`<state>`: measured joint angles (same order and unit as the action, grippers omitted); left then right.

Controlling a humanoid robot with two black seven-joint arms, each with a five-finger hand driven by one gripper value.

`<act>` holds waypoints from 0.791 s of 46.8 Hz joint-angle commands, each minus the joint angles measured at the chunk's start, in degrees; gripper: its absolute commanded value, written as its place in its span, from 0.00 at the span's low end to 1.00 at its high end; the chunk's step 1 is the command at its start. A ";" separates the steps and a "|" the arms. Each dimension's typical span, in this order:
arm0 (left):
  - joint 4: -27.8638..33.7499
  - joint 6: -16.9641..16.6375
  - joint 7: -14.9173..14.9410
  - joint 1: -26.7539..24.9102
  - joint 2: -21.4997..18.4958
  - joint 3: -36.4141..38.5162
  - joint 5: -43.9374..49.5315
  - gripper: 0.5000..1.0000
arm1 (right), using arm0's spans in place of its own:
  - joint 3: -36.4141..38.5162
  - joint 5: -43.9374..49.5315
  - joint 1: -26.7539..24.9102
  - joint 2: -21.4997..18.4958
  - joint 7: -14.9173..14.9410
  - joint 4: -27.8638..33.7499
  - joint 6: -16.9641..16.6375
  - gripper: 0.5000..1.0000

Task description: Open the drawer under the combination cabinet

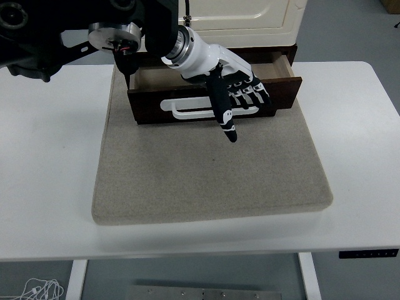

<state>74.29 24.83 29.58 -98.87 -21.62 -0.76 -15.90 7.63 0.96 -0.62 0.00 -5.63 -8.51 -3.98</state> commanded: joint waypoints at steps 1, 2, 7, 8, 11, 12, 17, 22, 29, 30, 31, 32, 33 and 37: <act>-0.11 -0.05 -0.23 -0.01 0.00 -1.08 -0.01 1.00 | 0.02 0.01 0.00 0.00 0.01 -0.01 -0.07 0.85; -0.11 -0.05 -0.31 -0.01 0.00 -1.35 -0.01 1.00 | 0.02 0.01 0.00 0.00 0.01 0.08 -0.07 0.85; -0.11 -0.05 -0.40 -0.10 0.00 -3.02 -0.01 1.00 | 0.02 0.01 0.00 0.00 0.01 -0.01 -0.07 0.85; -0.20 -0.13 -0.49 -0.10 0.00 -3.37 -0.01 1.00 | 0.02 0.01 0.00 0.00 0.01 -0.01 0.02 0.86; -0.29 -0.13 -1.02 -0.10 0.00 -4.60 0.07 1.00 | 0.02 0.01 0.00 0.00 0.01 -0.01 -0.07 0.86; -0.37 -0.13 -1.28 -0.01 0.00 -5.30 0.07 1.00 | 0.02 0.01 0.00 0.00 0.01 -0.01 0.02 0.86; -0.46 -0.31 -1.72 -0.01 0.00 -7.93 0.07 1.00 | 0.02 0.01 0.00 0.00 0.01 -0.01 -0.07 0.85; -0.72 -0.66 -3.30 0.08 -0.09 -10.66 0.07 1.00 | 0.02 0.01 0.00 0.00 0.01 -0.01 -0.07 0.85; -2.48 -1.45 -6.63 0.34 -0.09 -14.96 0.07 1.00 | 0.01 0.01 0.00 0.00 0.01 -0.01 0.02 0.86; -2.92 -1.97 -7.60 0.34 -0.09 -15.58 0.07 1.00 | 0.02 0.01 0.00 0.00 0.01 -0.01 -0.07 0.85; -3.44 -2.59 -8.48 0.34 -0.09 -16.20 0.07 1.00 | 0.02 0.01 0.00 0.00 0.01 -0.01 -0.07 0.86; -3.88 -3.03 -9.36 0.34 -0.09 -16.90 -0.01 1.00 | 0.02 0.01 0.00 0.00 0.01 -0.01 0.02 0.86; -4.41 -3.56 -10.32 0.34 0.00 -17.51 -0.01 1.00 | 0.02 0.01 0.00 0.00 0.01 -0.01 -0.07 0.85; -6.35 -5.14 -13.58 0.34 0.35 -20.24 -0.01 1.00 | 0.02 0.01 0.00 0.00 0.01 -0.01 0.02 0.85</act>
<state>69.34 20.86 18.57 -98.52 -21.57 -18.90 -15.88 7.64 0.96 -0.61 0.00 -5.63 -8.53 -4.02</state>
